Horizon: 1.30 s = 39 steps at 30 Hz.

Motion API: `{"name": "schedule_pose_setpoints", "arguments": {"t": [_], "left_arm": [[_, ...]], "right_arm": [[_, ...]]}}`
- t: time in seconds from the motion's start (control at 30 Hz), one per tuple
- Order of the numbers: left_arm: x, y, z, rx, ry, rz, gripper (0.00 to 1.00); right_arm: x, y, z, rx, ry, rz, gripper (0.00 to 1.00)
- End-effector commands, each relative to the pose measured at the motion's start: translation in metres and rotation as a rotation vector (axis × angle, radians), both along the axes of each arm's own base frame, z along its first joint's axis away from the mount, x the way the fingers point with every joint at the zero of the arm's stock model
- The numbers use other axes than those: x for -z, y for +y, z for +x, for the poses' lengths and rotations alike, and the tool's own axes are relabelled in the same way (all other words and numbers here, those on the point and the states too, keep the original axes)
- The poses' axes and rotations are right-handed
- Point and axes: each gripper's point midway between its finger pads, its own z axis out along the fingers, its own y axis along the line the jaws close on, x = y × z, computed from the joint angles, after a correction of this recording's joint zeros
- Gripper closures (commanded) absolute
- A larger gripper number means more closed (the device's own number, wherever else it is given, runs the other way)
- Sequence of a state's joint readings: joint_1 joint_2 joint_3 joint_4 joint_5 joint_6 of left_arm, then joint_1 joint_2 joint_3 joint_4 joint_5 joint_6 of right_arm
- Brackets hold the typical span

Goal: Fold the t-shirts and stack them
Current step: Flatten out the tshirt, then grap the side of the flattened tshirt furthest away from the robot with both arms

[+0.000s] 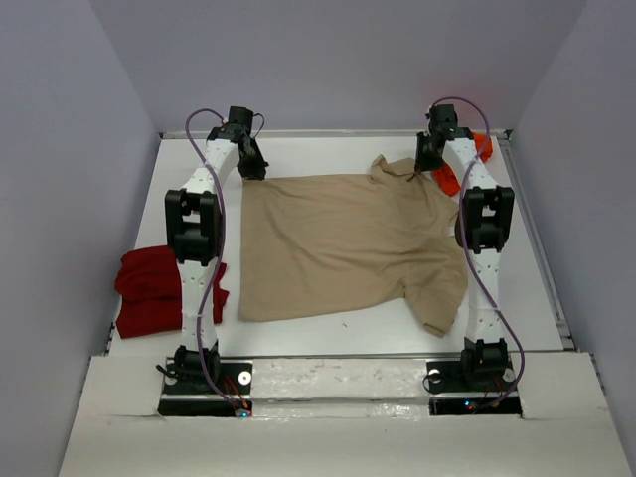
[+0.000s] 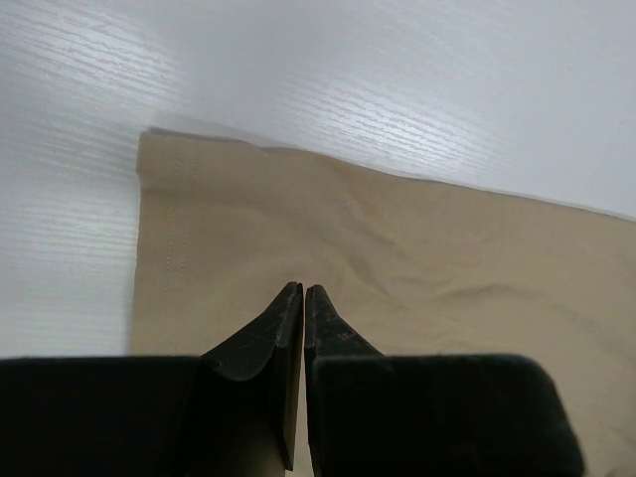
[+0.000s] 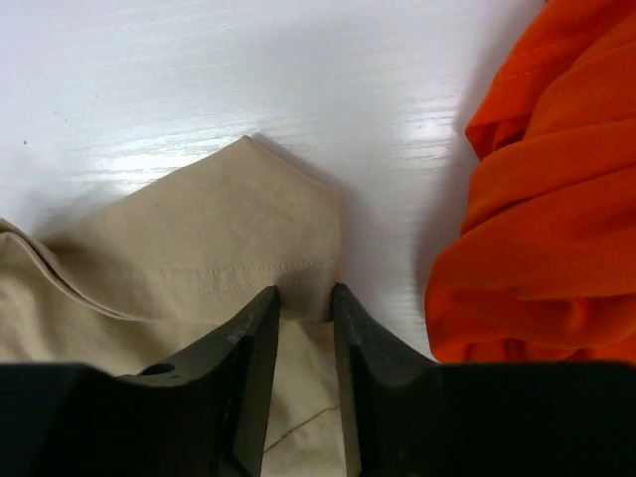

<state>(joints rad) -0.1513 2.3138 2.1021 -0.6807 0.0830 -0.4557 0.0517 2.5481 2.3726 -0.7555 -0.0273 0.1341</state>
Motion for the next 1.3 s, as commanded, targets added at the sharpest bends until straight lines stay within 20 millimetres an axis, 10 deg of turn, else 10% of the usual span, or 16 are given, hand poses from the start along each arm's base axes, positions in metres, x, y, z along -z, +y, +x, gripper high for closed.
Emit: {"name": "schedule_pose_setpoints", "arguments": {"t": [0.0,0.03,0.3,0.47,0.93,1.27], "left_arm": [[-0.042,-0.005,-0.002,0.028,-0.077,-0.015,0.84],[-0.044,-0.005,-0.002,0.026,-0.082,-0.014,0.84],[-0.032,0.002,-0.002,-0.004,-0.058,0.017,0.83],[-0.041,0.033,0.003,-0.105,-0.078,0.155,0.46],[-0.010,0.062,0.013,-0.148,-0.002,0.244,0.46],[0.019,0.066,0.023,-0.134,0.034,0.227,0.48]], "right_arm": [[-0.014,-0.002,0.017,-0.004,-0.070,0.011,0.82],[-0.013,0.000,0.018,-0.007,-0.070,0.018,1.00],[-0.030,0.001,0.023,-0.005,-0.119,0.028,1.00],[-0.052,-0.005,0.020,0.004,-0.158,-0.001,1.00],[-0.055,0.001,0.010,-0.017,-0.146,0.027,1.00],[-0.123,0.015,-0.003,-0.054,-0.250,0.039,1.00]]}}
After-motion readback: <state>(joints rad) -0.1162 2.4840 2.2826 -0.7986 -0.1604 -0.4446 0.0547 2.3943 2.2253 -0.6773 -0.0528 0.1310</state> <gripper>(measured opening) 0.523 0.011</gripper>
